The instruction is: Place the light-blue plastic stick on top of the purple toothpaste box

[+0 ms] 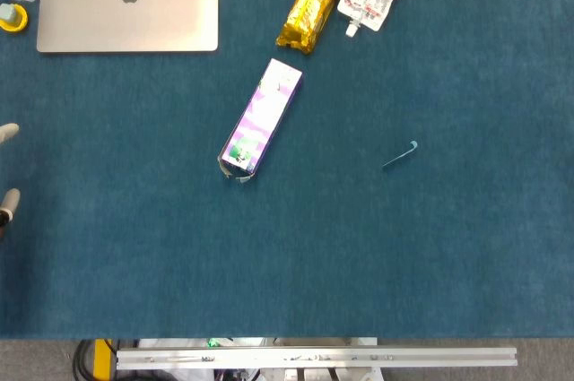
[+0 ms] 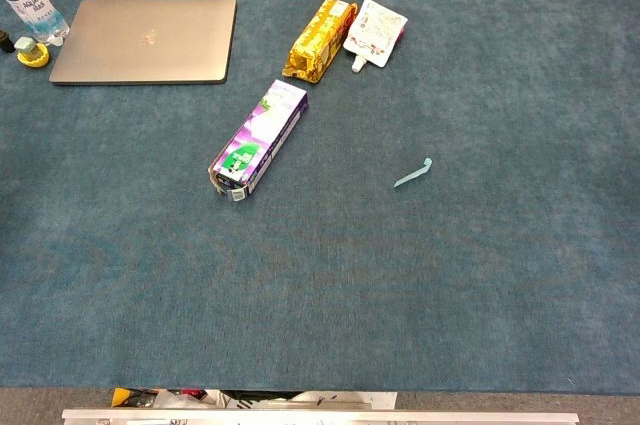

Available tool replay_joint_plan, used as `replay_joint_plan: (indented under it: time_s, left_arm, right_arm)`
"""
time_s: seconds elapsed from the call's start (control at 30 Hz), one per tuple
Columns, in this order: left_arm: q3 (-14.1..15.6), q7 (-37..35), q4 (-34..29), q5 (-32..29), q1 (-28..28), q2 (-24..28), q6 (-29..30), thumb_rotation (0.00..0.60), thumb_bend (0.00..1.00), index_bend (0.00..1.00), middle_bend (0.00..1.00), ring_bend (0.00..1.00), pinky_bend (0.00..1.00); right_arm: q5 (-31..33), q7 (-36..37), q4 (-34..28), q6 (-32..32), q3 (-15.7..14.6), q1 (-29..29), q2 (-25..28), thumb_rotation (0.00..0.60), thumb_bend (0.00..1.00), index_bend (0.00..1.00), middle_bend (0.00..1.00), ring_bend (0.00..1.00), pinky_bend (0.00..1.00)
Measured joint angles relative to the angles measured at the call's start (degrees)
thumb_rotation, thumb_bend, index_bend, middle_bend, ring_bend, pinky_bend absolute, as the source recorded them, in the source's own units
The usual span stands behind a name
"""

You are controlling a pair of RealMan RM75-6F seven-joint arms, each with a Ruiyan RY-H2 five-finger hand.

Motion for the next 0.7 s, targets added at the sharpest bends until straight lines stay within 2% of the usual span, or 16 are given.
replay_joint_plan:
  time_s: [0.27, 0.4, 0.5, 0.53, 0.63, 0.7]
  left_arm:
    - [0.1, 0.19, -0.33, 0.16, 0.26, 0.03, 0.46, 0.6, 0.26, 0.21, 0.14, 0.14, 0.1]
    - [0.13, 0.39, -0.62, 0.36, 0.36, 0.03, 0.72, 0.6, 0.26, 0.21, 0.14, 0.14, 0.1]
    - [0.2, 0.59, -0.73, 0.53, 0.42, -0.11, 0.87, 0.6, 0.26, 0.21, 0.14, 0.14, 0.1]
    - [0.24, 0.59, -0.72, 0.56, 0.47, -0.15, 0.94, 0.6, 0.26, 0.21, 0.14, 0.14, 0.1]
    - [0.34, 0.27, -0.6, 0.69, 0.77, -0.21, 1.42, 0.6, 0.26, 0.21, 0.14, 0.14, 0.1]
    - [0.49, -0.16, -0.39, 0.8, 1.01, -0.23, 1.66, 0.6, 0.26, 0.21, 0.14, 0.14, 0.1]
  right_arm:
    - [-1.96, 1.95, -0.47, -0.9, 0.04, 1.36, -0.12, 0.6, 0.41, 0.45, 0.56, 0.47, 0.63]
    - [-2.78, 2.98, -1.43, -4.07, 0.3, 3.75, 0.26, 0.6, 0.41, 0.45, 0.58, 0.49, 0.61]
    - [-2.09, 2.45, -2.15, -8.33, 0.82, 6.16, 0.35, 0.6, 0.4, 0.45, 0.68, 0.63, 0.65]
    - [-1.67, 1.94, -2.33, -9.84, 1.05, 7.05, 0.26, 0.6, 0.39, 0.45, 0.75, 0.72, 0.71]
    - [0.42, -1.07, -2.74, -15.23, 2.2, 10.59, -0.87, 0.6, 0.39, 0.45, 0.92, 0.89, 0.85]
    - [2.77, -3.5, -2.8, -18.44, 3.2, 12.96, -2.46, 0.6, 0.38, 0.48, 0.98, 0.96, 0.9]
